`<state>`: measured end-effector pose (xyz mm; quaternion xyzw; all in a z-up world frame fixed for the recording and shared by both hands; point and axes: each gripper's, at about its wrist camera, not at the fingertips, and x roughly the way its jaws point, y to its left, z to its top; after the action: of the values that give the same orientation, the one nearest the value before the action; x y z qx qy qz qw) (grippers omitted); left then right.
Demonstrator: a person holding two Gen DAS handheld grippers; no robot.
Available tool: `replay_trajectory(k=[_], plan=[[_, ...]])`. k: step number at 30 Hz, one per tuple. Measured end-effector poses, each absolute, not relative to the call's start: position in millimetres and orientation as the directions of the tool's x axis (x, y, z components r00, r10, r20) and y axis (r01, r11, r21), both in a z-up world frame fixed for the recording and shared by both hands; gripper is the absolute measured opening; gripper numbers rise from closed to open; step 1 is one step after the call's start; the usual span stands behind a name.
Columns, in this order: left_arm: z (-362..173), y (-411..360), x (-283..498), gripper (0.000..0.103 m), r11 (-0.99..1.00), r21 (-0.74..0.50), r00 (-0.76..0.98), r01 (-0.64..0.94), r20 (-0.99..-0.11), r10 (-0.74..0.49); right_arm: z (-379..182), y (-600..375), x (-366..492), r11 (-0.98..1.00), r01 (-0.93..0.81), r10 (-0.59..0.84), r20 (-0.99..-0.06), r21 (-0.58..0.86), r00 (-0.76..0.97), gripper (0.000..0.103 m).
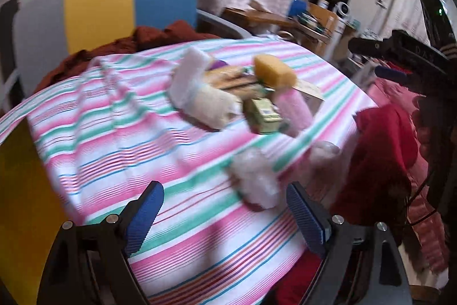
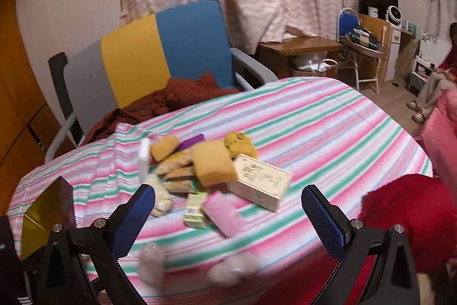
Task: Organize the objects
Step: 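Grasp the clear bubble-wrap bag with the left tool while the right tool grasps the pink hair roller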
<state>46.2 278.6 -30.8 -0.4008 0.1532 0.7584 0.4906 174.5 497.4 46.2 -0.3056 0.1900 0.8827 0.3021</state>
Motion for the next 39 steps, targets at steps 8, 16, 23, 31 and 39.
replay_trajectory(k=[8, 16, 23, 31, 39], plan=[[-59, 321, 47, 0.087, -0.444, -0.189, -0.129, -0.876, -0.795, 0.593, 30, 505, 177, -0.78, -0.62, 0.369, -0.738, 0.085, -0.566, 0.103], [-93, 340, 36, 0.072, -0.487, -0.176, -0.126, -0.856, -0.842, 0.525, 7, 506, 171, -0.827, -0.56, 0.283, -0.826, 0.046, -0.487, 0.103], [-97, 331, 36, 0.07, -0.479, -0.185, -0.125, -0.858, -0.829, 0.545, -9, 506, 162, -0.835, -0.548, 0.24, -0.861, 0.052, -0.449, 0.103], [-98, 331, 36, 0.07, -0.474, -0.205, -0.108, -0.856, -0.825, 0.554, -17, 508, 129, -0.836, -0.545, 0.208, -0.882, 0.063, -0.422, 0.103], [-98, 329, 36, 0.053, -0.49, -0.17, -0.15, -0.855, -0.824, 0.546, -37, 524, 88, -0.86, -0.51, 0.199, -0.926, -0.007, -0.322, 0.09]])
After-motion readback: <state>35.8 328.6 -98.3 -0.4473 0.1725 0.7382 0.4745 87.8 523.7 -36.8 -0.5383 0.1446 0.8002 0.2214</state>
